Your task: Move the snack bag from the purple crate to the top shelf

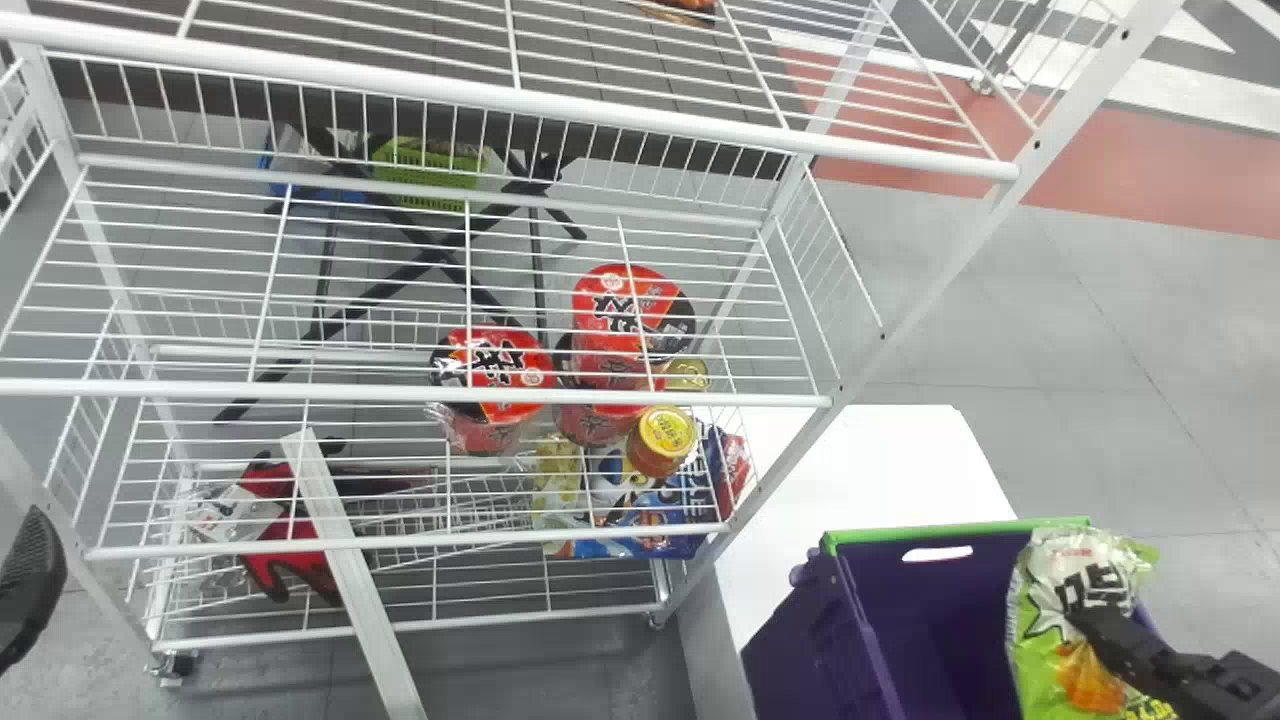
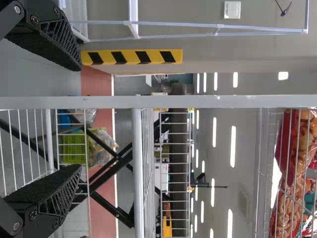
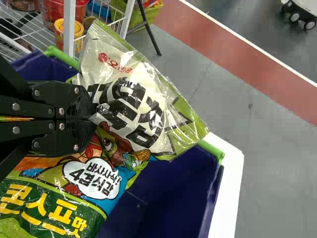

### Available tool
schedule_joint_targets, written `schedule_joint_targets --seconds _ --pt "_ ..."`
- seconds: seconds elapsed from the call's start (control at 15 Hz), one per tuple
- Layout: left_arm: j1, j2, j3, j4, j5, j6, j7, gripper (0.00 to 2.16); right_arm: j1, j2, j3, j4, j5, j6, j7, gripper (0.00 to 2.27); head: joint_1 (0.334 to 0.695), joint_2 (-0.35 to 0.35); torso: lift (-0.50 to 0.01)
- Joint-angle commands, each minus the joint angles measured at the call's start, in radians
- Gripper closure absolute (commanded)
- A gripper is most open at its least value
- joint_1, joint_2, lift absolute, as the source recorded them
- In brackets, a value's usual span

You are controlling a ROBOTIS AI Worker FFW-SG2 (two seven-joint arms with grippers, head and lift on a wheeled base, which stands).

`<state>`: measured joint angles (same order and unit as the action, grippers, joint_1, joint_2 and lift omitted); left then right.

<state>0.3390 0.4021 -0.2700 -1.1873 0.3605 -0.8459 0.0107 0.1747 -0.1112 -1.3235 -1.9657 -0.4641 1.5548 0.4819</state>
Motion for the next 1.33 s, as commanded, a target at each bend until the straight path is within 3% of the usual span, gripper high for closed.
schedule_joint_targets --seconds 0.0,0.47,1.27 --pt "0.002 0.0 0.002 0.0 0.0 -0.005 0.0 0.13 0.006 0.011 -0.002 -0.029 -0.007 0.017 0.0 1.66 0.695 -0.35 -0.326" --pt "0.008 -0.003 0.011 -0.003 0.0 -0.011 0.002 0.13 0.017 0.038 -0.034 -0.078 -0.08 0.017 0.004 1.66 0.695 -0.35 -0.298" --pt "0.038 -0.006 0.02 -0.031 -0.008 -0.011 0.008 0.13 0.038 0.067 -0.046 -0.098 -0.088 0.017 0.014 1.66 0.695 -0.35 -0.25"
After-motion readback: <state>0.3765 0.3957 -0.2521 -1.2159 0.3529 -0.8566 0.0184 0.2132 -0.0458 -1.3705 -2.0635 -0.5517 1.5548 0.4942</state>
